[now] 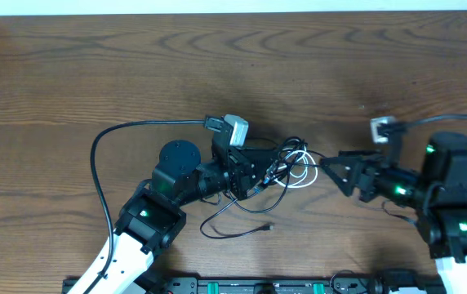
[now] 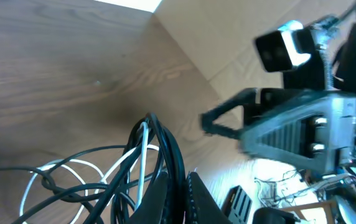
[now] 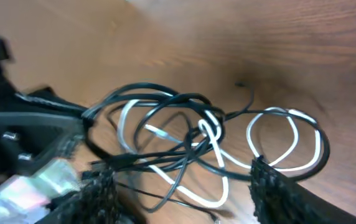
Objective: Untangle cables
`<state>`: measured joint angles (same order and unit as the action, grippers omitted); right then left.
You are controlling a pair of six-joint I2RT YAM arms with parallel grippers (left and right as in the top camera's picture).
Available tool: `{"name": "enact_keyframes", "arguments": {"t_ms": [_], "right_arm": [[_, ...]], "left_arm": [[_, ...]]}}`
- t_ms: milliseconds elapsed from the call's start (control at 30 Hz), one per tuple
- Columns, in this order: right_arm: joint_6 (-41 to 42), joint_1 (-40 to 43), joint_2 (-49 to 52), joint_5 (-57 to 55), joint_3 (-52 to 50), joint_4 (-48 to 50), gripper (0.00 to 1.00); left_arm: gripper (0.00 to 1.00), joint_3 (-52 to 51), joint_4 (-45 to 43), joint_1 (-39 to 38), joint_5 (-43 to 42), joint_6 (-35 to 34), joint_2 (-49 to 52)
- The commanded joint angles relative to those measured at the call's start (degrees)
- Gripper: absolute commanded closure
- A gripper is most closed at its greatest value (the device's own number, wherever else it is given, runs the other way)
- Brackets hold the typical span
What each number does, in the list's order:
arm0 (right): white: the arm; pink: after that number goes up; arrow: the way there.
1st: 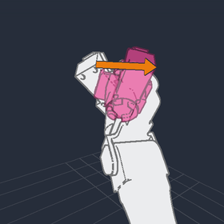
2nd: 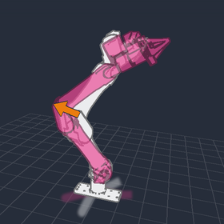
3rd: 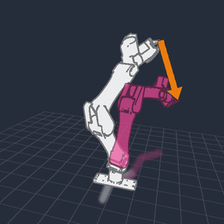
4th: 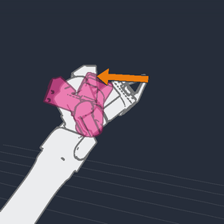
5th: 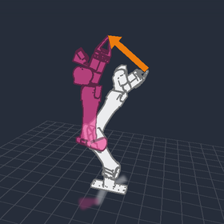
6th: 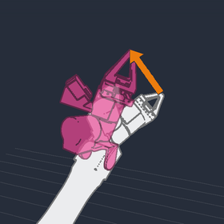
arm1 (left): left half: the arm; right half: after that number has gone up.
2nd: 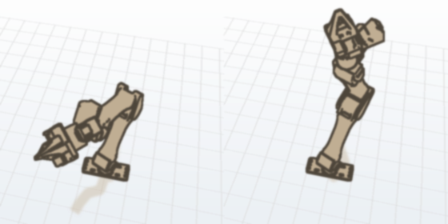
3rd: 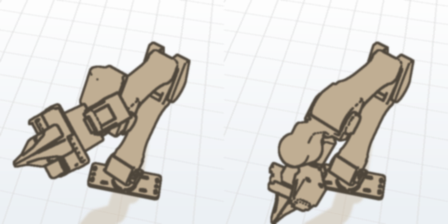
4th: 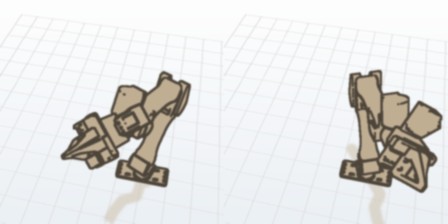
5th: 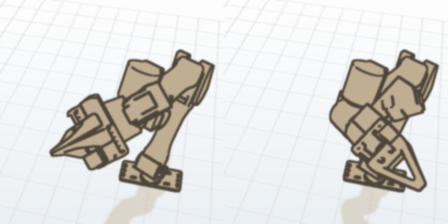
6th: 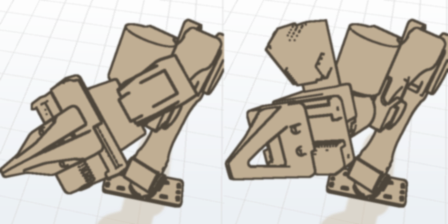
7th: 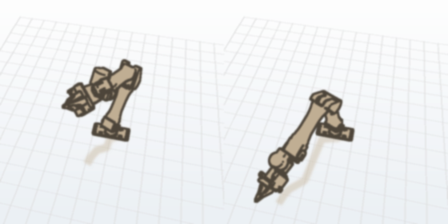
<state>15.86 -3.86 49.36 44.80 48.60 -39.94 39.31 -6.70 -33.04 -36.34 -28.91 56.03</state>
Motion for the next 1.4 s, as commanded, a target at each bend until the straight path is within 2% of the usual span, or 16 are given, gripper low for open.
{"name": "enact_keyframes", "arguments": {"t_ms": [0, 133, 233, 467, 633, 667, 733, 833, 933, 967, 1033, 1133, 1233, 1367], "right_arm": [[-2.86, -5.75, 2.43, -9.29, 0.68, 2.05, 0.37], [-2.82, -10.25, 5.77, -17.25, 0.68, 2.67, 0.37], [-2.82, -12.37, 8.92, -18.18, 0.68, 2.97, 0.44], [-0.02, -13.18, 13.46, -16.76, 0.68, 3.28, 0.7], [0.42, -13.18, 13.2, -14.64, 0.76, 3.82, 0.97], [0.42, -13.18, 13.0, -13.38, 0.81, 4.02, 0.99], [0.39, -13.18, 12.39, -12.2, 0.81, 4.17, 0.99], [0.39, -13.07, 11.52, -13.4, 0.81, 3.56, 0.93], [0.42, -13.07, 11.28, -14.95, 0.81, 2.21, 0.79], [0.44, -13.07, 11.3, -15.45, 0.81, 1.53, 0.77], [0.63, -13.07, 11.28, -17.4, 0.81, 0.22, 0.72], [2.38, -13.07, 11.28, -20.2, 0.81, -0.76, 0.67], [2.84, -13.07, 11.28, -20.48, 0.81, -0.76, 0.55], [4.5, -13.07, 11.41, -20.5, 0.79, -1.03, 0.53]], "left_arm": [[0.93, 2.27, -0.61, 0.17, -2.78, 0.09, -0.68], [0.92, 2.27, -0.68, 0.17, -3.17, 0.07, -0.68], [0.93, 2.27, -0.7, 0.17, -3.21, 0.07, -0.7], [0.93, 2.27, -0.68, 0.2, -3.34, 0.09, -0.7], [0.92, 2.27, -0.66, 0.2, -3.34, 0.09, -0.68], [0.93, 2.27, -0.68, 0.2, -3.34, 0.09, -0.68], [0.92, 2.27, -0.68, 0.2, -3.32, 0.09, -0.68], [0.93, 2.27, -0.59, 0.2, -3.34, 0.09, -0.68], [0.92, 2.27, 1.01, 0.2, -2.56, 1.22, -0.63], [0.87, 2.27, 2.36, 0.2, -1.36, 2.03, -0.52], [0.61, 2.27, 7.61, 0.2, 4.52, 2.47, 0.0], [0.45, 2.27, 16.0, 0.2, 13.4, 2.38, 1.29], [0.39, 2.27, 21.03, 0.2, 18.53, 0.87, 3.54], [0.39, 2.27, 22.1, 0.17, 20.5, -2.69, 8.46]]}}
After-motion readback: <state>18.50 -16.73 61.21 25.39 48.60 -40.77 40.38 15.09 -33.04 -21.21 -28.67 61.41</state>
